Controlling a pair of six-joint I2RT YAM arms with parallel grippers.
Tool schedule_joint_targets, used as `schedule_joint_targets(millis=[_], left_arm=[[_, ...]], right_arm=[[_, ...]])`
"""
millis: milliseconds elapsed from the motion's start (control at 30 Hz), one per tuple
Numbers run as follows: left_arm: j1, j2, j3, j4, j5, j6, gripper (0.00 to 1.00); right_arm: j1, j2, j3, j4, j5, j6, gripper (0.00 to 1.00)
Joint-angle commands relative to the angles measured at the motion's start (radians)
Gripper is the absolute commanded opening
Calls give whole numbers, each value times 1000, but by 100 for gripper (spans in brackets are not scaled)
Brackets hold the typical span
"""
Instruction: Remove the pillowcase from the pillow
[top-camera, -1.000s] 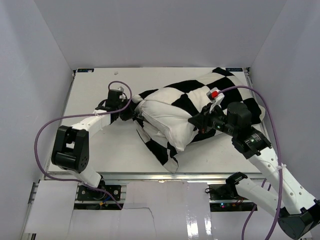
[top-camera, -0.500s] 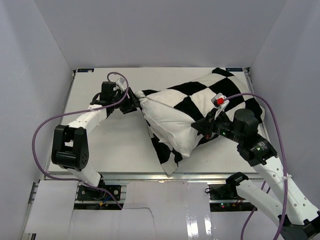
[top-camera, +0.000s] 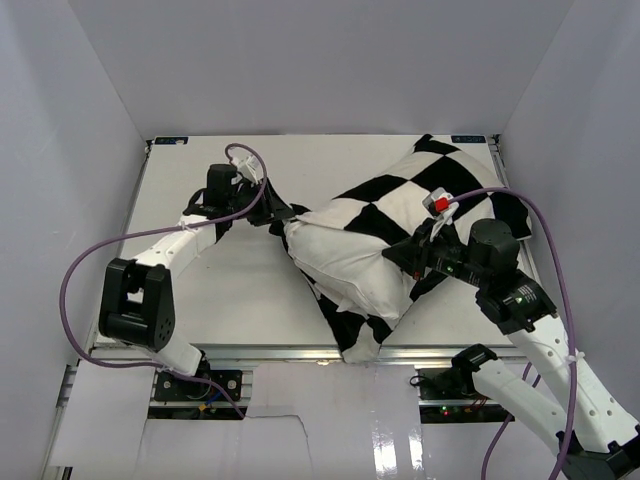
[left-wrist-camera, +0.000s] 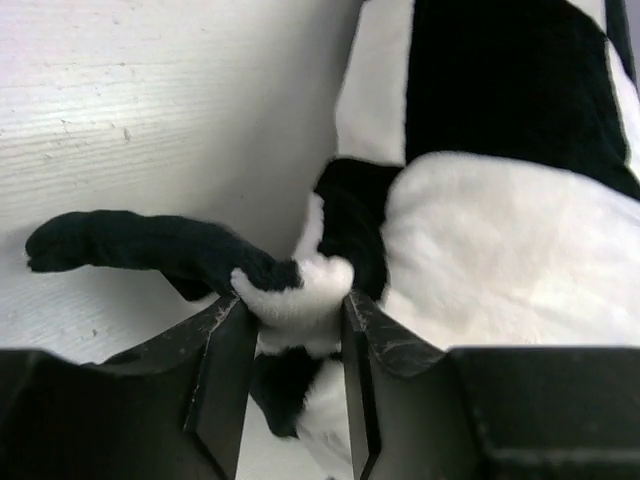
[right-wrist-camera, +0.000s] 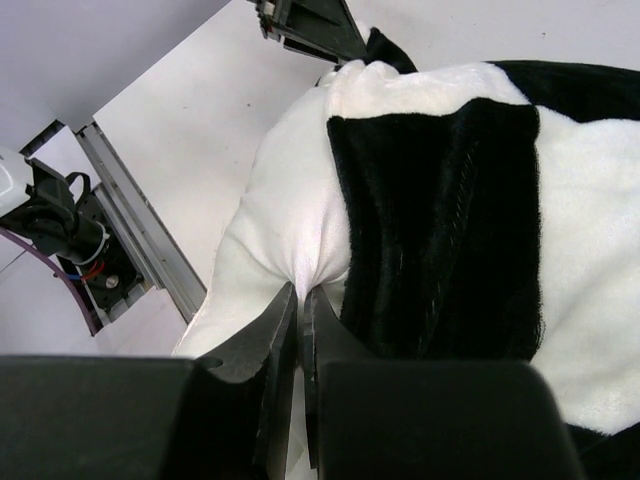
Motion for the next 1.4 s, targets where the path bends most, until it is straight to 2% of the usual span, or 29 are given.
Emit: schedule_joint_targets(millis=[0, 100, 133, 233, 433, 533, 600, 667, 700, 800, 833, 933, 1000, 1200, 1300, 1367], left_arm=[[-2, 60, 39, 7, -4, 12, 44], [-2, 127, 74, -7, -3, 9, 24], [-2, 141, 97, -15, -18, 9, 15], [-2, 175, 129, -35, -90, 8, 0], [-2, 274, 230, -81, -199, 8, 0], [-4, 331, 290, -78, -169, 0, 0], [-10, 331, 281, -47, -103, -3, 0], [-18, 304, 260, -32, -106, 0, 0], [-22, 273, 249, -41, -113, 11, 9], [-21, 207, 252, -90, -145, 18, 60], [-22, 160, 258, -107, -155, 24, 65], [-28, 97, 313, -206, -184, 60, 71], [-44, 32, 336, -281, -278, 77, 77], [-68, -84, 393, -442, -478, 138, 80], [-88, -120, 430, -470, -469, 141, 81], [-91, -156, 383, -440, -408, 120, 81]], right_arm=[[-2, -46, 32, 104, -67, 19, 8], [-2, -55, 36, 102, -88, 19, 8], [-1, -60, 38, 99, -91, 18, 8], [-2, -66, 53, 85, -100, 15, 8], [-2, -93, 74, 70, -133, 10, 8], [-1, -95, 71, 74, -143, 13, 8], [-1, -90, 64, 73, -130, 13, 8], [-1, -86, 56, 71, -117, 13, 8], [-2, -84, 44, 82, -102, 15, 8], [-1, -77, 16, 116, -71, 27, 8], [-1, -58, 1, 129, -65, 33, 8], [-2, 3, -11, 172, -48, 53, 8], [-1, 53, -10, 220, -61, 64, 8], [-1, 184, 53, 318, -18, 128, 8], [7, 260, 87, 405, -1, 169, 8], [17, 304, 123, 409, 48, 170, 8]])
